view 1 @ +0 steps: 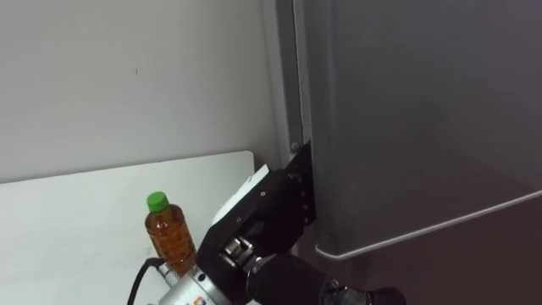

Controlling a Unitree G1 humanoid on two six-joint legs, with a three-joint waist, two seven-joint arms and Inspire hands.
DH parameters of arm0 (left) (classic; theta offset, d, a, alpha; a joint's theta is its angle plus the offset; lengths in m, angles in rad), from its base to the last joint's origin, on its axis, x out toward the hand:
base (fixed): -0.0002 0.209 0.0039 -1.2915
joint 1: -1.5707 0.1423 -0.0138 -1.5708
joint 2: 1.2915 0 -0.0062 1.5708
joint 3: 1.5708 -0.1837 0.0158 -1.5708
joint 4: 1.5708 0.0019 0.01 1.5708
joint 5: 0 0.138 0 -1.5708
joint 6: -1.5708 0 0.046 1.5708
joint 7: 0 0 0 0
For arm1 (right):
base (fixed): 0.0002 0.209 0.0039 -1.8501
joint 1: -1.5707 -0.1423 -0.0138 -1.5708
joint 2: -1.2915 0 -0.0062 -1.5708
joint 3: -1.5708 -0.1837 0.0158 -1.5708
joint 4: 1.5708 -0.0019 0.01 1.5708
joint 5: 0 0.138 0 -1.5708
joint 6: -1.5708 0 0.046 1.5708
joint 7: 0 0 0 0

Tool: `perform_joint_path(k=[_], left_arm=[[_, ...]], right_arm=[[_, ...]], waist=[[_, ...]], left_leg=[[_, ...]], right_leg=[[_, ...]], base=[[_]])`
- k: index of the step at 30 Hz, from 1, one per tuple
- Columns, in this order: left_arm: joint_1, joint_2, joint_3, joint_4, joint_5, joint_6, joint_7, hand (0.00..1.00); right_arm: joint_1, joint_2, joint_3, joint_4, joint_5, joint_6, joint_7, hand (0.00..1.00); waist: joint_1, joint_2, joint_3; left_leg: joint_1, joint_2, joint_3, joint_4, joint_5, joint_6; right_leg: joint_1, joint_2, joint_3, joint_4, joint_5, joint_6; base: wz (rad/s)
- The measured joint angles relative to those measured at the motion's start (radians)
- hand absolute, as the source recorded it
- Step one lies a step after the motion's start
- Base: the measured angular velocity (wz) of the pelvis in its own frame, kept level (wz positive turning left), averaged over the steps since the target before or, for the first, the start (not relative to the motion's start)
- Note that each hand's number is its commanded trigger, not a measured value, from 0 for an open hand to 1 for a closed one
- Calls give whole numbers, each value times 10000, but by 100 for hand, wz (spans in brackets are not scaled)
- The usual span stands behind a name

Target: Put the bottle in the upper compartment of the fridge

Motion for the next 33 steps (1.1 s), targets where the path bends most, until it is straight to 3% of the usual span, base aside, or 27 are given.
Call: perform_joint_path(k=[17, 33], left_arm=[[1, -73, -155, 0, -17, -140, 523, 0], [1, -149, -469, -11, -201, -267, 527, 0]], right_arm=[[8, -38, -26, -29, 335, -34, -391, 0], [-2, -212, -200, -182, 340, -34, -397, 0]], waist=[[-225, -31, 22], [-506, 123, 5]], left_leg=[[172, 32, 812, -84, -12, 18], [290, 78, 1579, -194, -215, 325]], right_leg=[[-128, -16, 532, 18, 47, 67], [-394, -7, 951, 59, 398, 243]], base=[[-9], [-11]])
